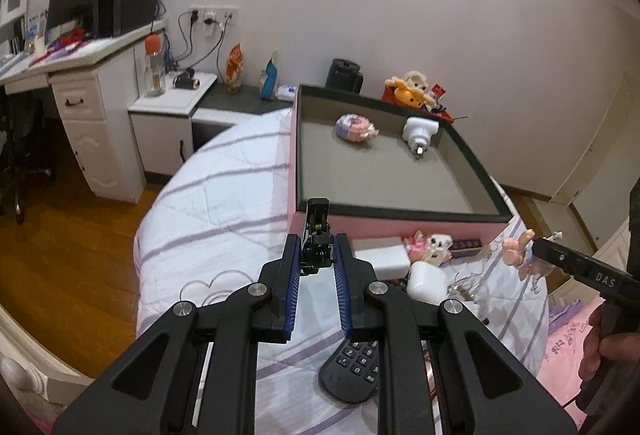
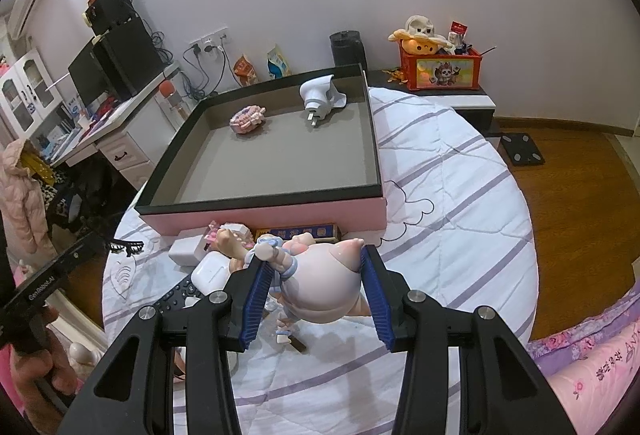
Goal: Organize rigid objects
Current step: 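Lift the hair clip with the left gripper while the right gripper lifts the pig doll, then release the hair clip into the tray with the left gripper while the right gripper releases the pig doll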
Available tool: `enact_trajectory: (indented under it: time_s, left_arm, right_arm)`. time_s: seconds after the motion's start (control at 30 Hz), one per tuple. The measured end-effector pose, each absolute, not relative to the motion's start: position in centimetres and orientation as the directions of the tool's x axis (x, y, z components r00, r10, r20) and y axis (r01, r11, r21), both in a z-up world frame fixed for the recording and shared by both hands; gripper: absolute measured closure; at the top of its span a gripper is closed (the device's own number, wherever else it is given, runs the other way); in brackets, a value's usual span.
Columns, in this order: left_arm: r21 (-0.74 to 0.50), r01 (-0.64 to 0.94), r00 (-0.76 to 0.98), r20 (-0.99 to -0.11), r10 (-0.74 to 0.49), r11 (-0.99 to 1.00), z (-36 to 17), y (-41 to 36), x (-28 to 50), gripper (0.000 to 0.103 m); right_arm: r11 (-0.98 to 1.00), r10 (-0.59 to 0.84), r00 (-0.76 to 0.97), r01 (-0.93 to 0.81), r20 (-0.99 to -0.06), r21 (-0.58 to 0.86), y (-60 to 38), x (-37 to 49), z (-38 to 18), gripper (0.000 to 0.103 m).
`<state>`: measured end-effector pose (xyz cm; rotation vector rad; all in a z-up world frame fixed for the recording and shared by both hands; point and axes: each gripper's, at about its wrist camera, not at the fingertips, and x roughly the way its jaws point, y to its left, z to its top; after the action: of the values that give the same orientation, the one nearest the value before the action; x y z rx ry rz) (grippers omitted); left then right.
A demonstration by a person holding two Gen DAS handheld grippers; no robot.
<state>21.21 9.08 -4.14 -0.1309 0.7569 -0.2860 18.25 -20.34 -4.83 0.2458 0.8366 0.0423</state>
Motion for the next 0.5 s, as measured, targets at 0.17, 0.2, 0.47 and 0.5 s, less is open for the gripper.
enact_trajectory:
  time_s: [0.17,0.2,0.47,0.5]
  left_arm:
    - [-0.203,0.235,0.707,-0.636,-0.311,0.950,-1.9,8.2,22.0,0.087]
    - [-0.202,0.241,0.708,-0.632,-0.314,0.949,-1.4,8.0,22.3,0.087]
    - [-0.178,0.300,0.710,-0.615,-0.344,0.937,1.9,4.9,25.9,0.087]
    - [-0.171,0.305,0.710,-0.616,-0.343,0.937,2.1,4.4,26.6,0.087]
  right_arm:
    - [0.973,0.141,0.686,0.038,-0.714,0.229,-19.8,18.7,-3.5,0.057]
    - [0.973,0.142,0.690,0.033,-0.710,0.227,-19.7,18.8,-3.2,0.057]
    - [0.980,0.153,0.730,-0.024,-0.666,0.198,-18.5,22.5,0.5,0.057]
    - [0.980,0.154,0.732,-0.027,-0.663,0.197,-18.5,23.0,0.7,0.057]
